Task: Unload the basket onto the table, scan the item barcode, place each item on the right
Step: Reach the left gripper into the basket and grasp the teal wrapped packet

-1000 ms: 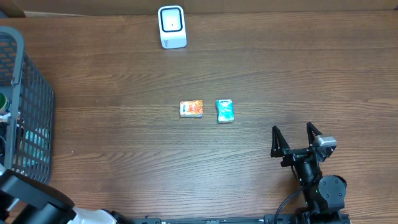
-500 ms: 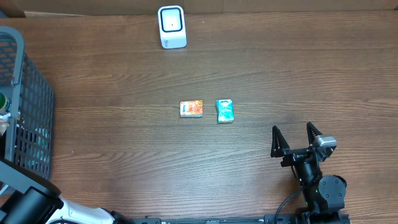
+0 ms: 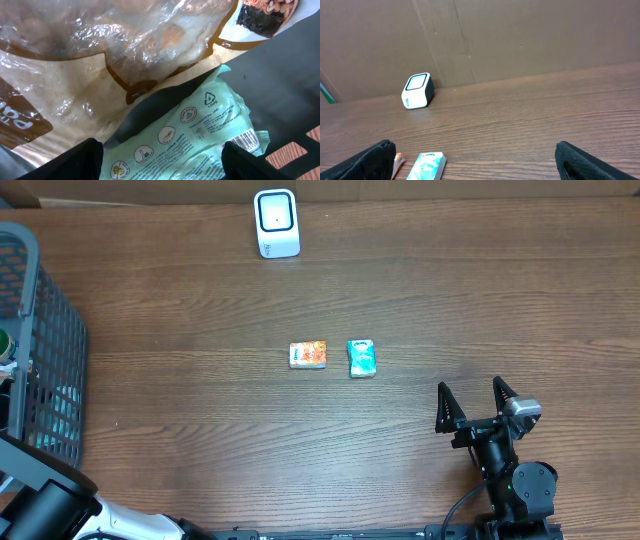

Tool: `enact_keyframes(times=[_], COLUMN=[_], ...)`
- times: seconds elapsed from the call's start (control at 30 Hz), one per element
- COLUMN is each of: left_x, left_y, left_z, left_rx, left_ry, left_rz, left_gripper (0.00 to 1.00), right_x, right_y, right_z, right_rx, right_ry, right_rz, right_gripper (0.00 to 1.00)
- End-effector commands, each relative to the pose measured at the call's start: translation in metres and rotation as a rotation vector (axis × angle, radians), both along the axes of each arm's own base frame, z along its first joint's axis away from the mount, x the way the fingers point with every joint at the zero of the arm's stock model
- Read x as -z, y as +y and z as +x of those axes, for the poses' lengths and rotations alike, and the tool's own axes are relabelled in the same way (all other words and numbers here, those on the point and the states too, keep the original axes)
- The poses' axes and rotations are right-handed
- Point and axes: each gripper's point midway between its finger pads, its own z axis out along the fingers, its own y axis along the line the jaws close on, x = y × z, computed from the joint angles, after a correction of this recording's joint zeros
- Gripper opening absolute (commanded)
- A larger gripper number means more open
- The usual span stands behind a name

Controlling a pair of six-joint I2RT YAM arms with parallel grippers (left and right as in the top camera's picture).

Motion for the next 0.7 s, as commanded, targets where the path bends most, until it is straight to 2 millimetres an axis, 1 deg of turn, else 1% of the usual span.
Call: enact_keyframes(times=[0.0, 0.13, 0.27, 0.37, 0.53, 0.6, 0.63, 0.67], left_x=[0.012, 0.016, 0.026, 0.039, 0.066, 0.075, 0.078, 0.079], left_y=[-0.006, -0.005, -0.007, -0.008, -0.018, -0.021, -0.021, -0.022], left_z=[0.000, 0.002, 0.003, 0.002, 0.002, 0.001, 0.000, 0.000], left_rx=[0.032, 0.042, 0.077, 0.084, 0.091, 0.091, 0.091, 0.091], left_ry=[0.010, 0.003, 0.020, 0.038, 0.051, 0.064, 0.068, 0.072], left_rz=[-0.021, -0.013, -0.027, -0.052, -0.132, -0.155, -0.162, -0.167], left_gripper=[0.79, 0.73, 0.71, 0.70, 0.64, 0.56, 0.48, 0.36], right_x=[0.001, 0.001, 0.001, 0.001, 0.001, 0.001, 0.001, 0.001], right_y=[0.000, 0.000, 0.000, 0.000, 0.000, 0.000, 0.000, 0.000], right_z=[0.000, 0.000, 0.000, 0.000, 0.000, 0.000, 0.000, 0.000], right_rx=[0.001, 0.001, 0.001, 0.001, 0.001, 0.001, 0.001, 0.001], right_ry=[-0.007, -0.007, -0.006, -0.007, -0.007, -0.006, -0.006, -0.006], right_rz=[-0.003, -0.003, -0.003, -0.003, -0.003, -0.003, -0.003, -0.003], right_gripper=[1.00, 1.00, 1.00, 1.00, 1.00, 1.00, 1.00, 1.00])
